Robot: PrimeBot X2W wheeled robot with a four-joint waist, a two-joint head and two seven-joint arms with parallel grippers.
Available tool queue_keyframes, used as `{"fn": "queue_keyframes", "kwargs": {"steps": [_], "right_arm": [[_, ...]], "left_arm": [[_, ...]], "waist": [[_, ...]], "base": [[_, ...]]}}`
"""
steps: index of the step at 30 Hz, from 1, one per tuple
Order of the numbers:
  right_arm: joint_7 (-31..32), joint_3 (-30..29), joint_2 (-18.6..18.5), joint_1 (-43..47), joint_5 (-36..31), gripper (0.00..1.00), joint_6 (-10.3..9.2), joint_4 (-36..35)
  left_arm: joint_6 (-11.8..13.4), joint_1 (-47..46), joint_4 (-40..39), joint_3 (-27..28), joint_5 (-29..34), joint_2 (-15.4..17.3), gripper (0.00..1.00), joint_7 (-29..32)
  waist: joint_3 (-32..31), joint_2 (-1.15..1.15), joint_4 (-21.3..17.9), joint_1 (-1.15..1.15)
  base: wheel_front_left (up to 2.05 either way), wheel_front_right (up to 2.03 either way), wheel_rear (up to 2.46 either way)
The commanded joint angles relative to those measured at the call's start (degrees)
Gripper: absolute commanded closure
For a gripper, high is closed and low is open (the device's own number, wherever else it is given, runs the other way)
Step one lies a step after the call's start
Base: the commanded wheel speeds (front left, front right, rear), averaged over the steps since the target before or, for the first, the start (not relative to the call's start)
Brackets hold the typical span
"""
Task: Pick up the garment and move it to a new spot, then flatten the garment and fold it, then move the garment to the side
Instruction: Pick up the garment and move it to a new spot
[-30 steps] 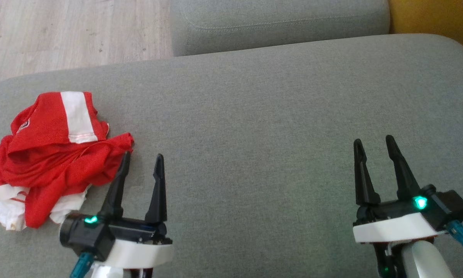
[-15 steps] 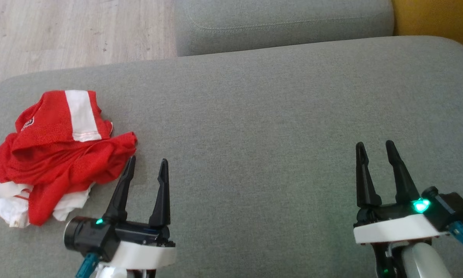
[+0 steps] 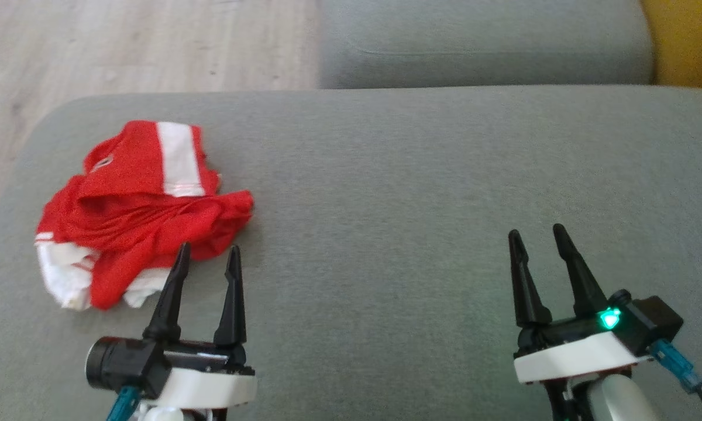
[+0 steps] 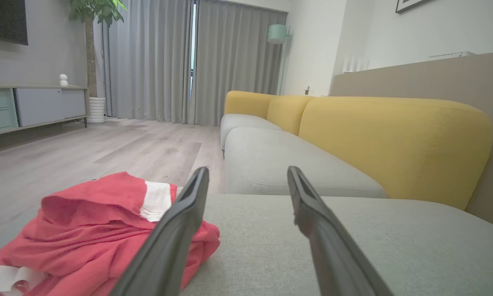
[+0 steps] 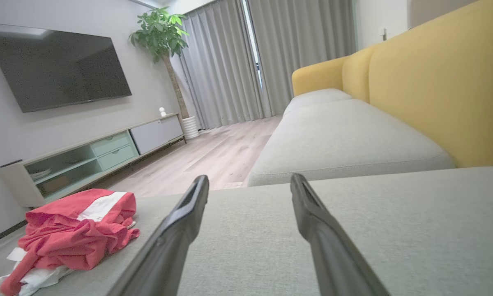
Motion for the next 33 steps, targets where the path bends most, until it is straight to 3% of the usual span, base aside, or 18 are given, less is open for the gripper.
{"fn": "queue_keyframes", "kwargs": {"steps": [1, 18, 25, 33], "right_arm": [[-0.6, 1.7, -0.4, -0.9, 0.1, 0.00, -0.04, -1.6], [-0.6, 7.0, -0.4, 0.8, 2.5, 0.00, -0.04, -0.3], [-0.6, 7.3, -0.4, 0.6, 2.7, 0.00, -0.04, -0.2], [-0.6, 7.0, -0.4, -1.1, 0.8, 0.00, -0.04, -0.7]], "left_arm": [[0.2, -0.8, -1.4, 2.3, 0.3, -0.1, 0.00, -0.3], [-0.2, 2.4, -1.1, 5.5, 0.5, -0.1, 0.00, -0.3], [-0.6, 2.7, -1.5, 6.4, 0.7, -0.1, 0.00, -0.3], [-1.3, 0.2, -3.2, 9.8, 1.6, -0.1, 0.00, -0.3]], "waist": [[-0.9, 0.00, 2.5, 0.00], [-4.6, 0.00, 16.0, 0.00], [-4.4, 0.00, 16.6, 0.00], [0.0, 0.00, 13.9, 0.00]], "base": [[0.00, 0.00, 0.00], [0.00, 0.00, 0.00], [0.00, 0.00, 0.00], [0.00, 0.00, 0.00]]}}
